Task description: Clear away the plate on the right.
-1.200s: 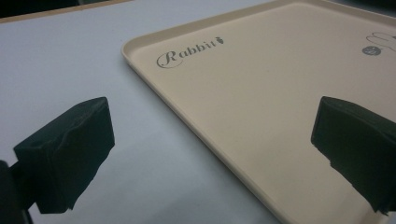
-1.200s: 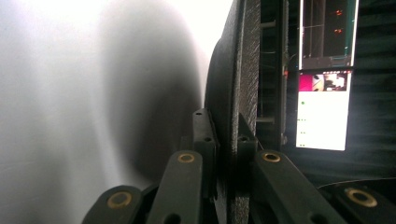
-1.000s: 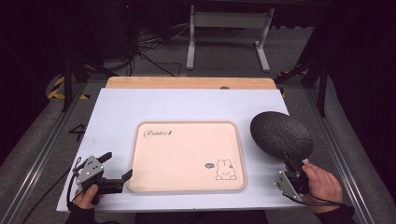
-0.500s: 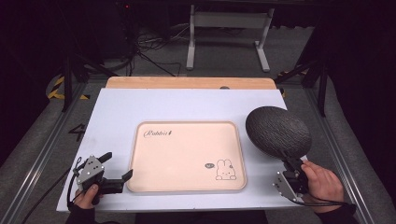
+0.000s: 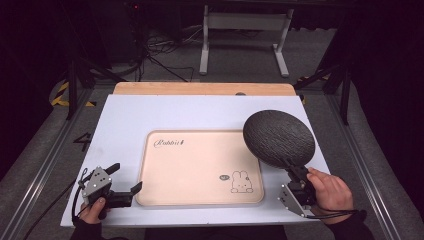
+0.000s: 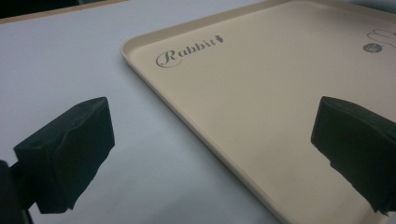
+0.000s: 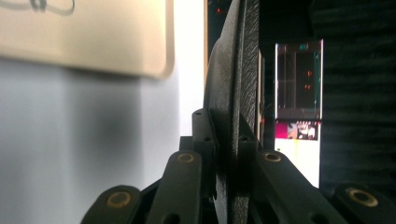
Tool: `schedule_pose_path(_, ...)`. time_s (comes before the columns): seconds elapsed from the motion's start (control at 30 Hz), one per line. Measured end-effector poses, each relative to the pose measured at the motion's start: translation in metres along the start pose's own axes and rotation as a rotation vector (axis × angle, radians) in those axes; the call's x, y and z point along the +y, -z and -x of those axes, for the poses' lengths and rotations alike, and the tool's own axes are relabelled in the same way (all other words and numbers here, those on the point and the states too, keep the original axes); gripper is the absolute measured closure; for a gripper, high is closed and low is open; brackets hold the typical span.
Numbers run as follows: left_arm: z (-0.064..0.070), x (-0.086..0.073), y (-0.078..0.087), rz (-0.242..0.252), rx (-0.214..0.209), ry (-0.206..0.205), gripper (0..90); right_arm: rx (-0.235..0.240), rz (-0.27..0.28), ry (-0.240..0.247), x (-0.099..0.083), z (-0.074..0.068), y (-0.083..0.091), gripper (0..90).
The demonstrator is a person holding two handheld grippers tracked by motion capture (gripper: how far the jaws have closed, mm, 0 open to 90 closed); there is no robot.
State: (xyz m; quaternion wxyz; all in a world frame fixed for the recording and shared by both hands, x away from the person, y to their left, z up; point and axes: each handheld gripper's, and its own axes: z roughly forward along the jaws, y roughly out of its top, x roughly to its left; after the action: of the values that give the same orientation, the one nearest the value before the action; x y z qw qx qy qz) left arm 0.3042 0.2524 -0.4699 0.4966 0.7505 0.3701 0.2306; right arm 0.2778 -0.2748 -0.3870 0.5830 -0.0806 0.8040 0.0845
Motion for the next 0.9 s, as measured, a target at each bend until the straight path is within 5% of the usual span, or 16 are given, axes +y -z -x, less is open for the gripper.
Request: schedule_pose_path(0.9, 0.0, 0.0, 0.0, -0.004, -0.008, 0.003, 0.4, -0.01, 0.19, 0.061, 0.069, 0.013, -0.007, 84.8)
